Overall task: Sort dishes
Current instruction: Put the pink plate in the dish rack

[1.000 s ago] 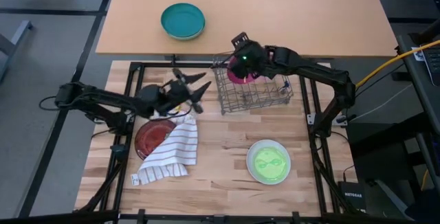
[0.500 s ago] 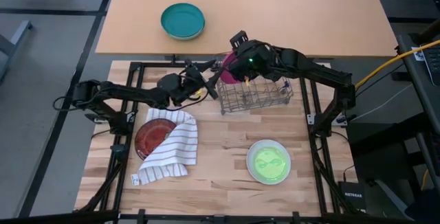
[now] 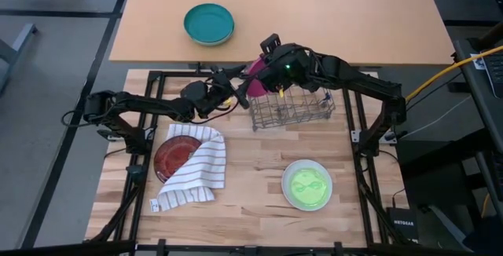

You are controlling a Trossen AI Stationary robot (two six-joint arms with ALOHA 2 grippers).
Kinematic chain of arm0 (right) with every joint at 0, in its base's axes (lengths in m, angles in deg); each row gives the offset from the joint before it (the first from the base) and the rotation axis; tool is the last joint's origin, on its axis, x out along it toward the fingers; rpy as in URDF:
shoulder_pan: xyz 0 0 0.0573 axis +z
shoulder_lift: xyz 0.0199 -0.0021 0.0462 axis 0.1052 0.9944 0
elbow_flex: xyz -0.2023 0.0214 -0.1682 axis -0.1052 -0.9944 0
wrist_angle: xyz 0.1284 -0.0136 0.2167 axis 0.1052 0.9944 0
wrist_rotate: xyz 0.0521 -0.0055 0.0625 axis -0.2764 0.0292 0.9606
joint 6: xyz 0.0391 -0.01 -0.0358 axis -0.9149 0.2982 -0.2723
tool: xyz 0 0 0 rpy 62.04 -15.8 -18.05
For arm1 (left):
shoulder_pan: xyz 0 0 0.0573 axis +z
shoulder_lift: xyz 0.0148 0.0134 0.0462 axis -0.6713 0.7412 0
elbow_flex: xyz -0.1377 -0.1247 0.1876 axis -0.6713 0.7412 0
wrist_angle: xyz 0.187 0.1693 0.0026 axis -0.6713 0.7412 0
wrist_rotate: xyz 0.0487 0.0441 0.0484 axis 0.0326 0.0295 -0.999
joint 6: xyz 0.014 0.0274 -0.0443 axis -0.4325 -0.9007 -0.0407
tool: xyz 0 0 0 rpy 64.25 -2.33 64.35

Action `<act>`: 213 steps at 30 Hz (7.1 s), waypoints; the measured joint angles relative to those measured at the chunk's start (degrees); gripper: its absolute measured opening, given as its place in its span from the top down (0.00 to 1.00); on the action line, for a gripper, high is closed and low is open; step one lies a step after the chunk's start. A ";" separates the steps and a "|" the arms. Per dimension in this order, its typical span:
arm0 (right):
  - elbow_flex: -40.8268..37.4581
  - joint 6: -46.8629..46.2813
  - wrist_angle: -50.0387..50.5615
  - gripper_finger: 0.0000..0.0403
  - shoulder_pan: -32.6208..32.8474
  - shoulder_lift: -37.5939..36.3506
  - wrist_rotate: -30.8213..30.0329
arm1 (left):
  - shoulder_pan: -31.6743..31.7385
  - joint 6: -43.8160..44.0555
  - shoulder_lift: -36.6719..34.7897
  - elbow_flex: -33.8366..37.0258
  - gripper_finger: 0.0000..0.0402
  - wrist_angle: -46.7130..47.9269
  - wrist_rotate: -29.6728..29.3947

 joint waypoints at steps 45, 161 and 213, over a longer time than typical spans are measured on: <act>-0.11 -13.04 -5.03 0.51 -0.37 0.05 -17.85 | 4.07 -5.53 -0.08 -0.09 0.97 5.15 -2.09; -44.85 -54.92 14.74 0.51 -24.88 -4.52 46.32 | 0.77 -10.82 0.00 0.02 0.95 0.60 -17.03; -44.70 -21.96 -31.09 0.51 -22.91 -21.90 32.70 | -9.19 8.61 0.00 0.02 0.95 16.63 -34.69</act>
